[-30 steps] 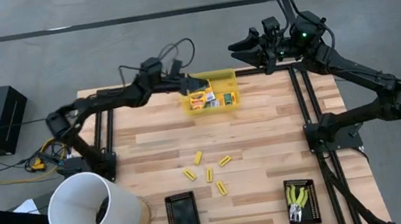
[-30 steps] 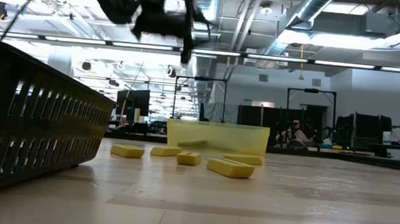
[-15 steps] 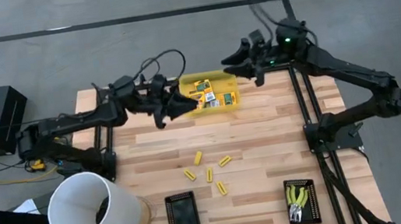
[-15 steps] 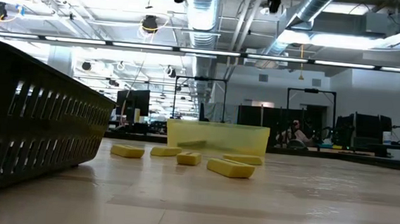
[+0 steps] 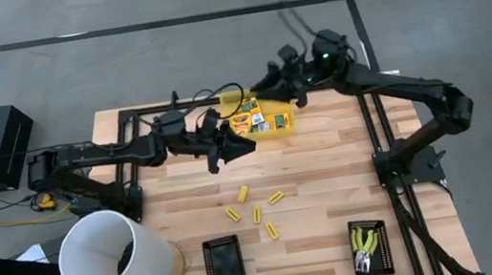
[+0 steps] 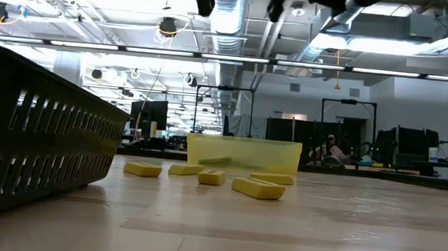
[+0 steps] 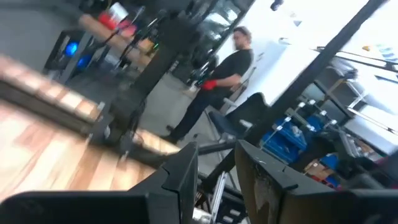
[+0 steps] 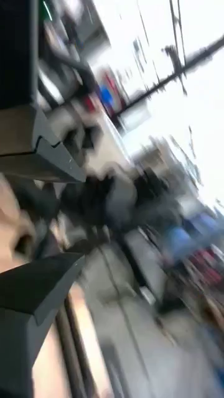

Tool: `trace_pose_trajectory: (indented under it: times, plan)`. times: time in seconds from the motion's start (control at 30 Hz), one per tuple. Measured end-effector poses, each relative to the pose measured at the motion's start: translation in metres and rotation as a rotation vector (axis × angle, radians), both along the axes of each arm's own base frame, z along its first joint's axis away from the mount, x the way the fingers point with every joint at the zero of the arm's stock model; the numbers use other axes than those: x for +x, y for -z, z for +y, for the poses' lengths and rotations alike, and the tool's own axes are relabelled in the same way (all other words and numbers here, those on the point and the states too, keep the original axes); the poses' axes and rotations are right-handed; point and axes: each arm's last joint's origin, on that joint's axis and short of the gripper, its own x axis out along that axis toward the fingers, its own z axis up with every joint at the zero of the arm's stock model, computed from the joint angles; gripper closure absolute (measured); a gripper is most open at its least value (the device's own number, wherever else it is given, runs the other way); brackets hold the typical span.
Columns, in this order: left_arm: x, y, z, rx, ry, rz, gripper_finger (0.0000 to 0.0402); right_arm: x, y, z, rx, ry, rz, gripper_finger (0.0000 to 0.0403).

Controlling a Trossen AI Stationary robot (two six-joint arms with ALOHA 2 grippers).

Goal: Pick & Place School Supplies
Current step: Put the yellow eraser into the left black bin

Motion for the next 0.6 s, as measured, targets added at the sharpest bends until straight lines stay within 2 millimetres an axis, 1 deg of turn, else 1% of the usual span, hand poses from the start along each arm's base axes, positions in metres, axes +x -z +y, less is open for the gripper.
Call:
trace_pose_trajectory:
  times: [0.13, 0.23, 0.33, 0.43, 0.53, 0.6]
  plan:
    - [0.004, 0.003, 0.001, -0.002, -0.02, 0.007, 0.0299, 0.015, 0.008, 0.006, 0.0, -0.075, -0.019, 0.0228]
    - [0.004, 0.004, 0.003, 0.035, -0.045, 0.005, 0.0299, 0.02, 0.0, 0.008, -0.028, -0.077, -0.086, 0.0238]
    - [0.003, 0.004, 0.009, 0.14, -0.113, -0.008, 0.0299, 0.024, -0.013, 0.006, -0.066, 0.026, -0.153, 0.0246]
    - [0.001, 0.001, 0.017, 0.225, -0.204, -0.021, 0.0299, 0.027, -0.021, 0.003, -0.088, 0.075, -0.176, 0.0253]
    - [0.0, 0.002, 0.024, 0.256, -0.234, -0.018, 0.0299, 0.027, -0.032, 0.001, -0.091, 0.105, -0.204, 0.0258]
    - [-0.001, 0.001, 0.029, 0.26, -0.22, -0.022, 0.0299, 0.032, -0.033, -0.001, -0.081, 0.135, -0.215, 0.0262]
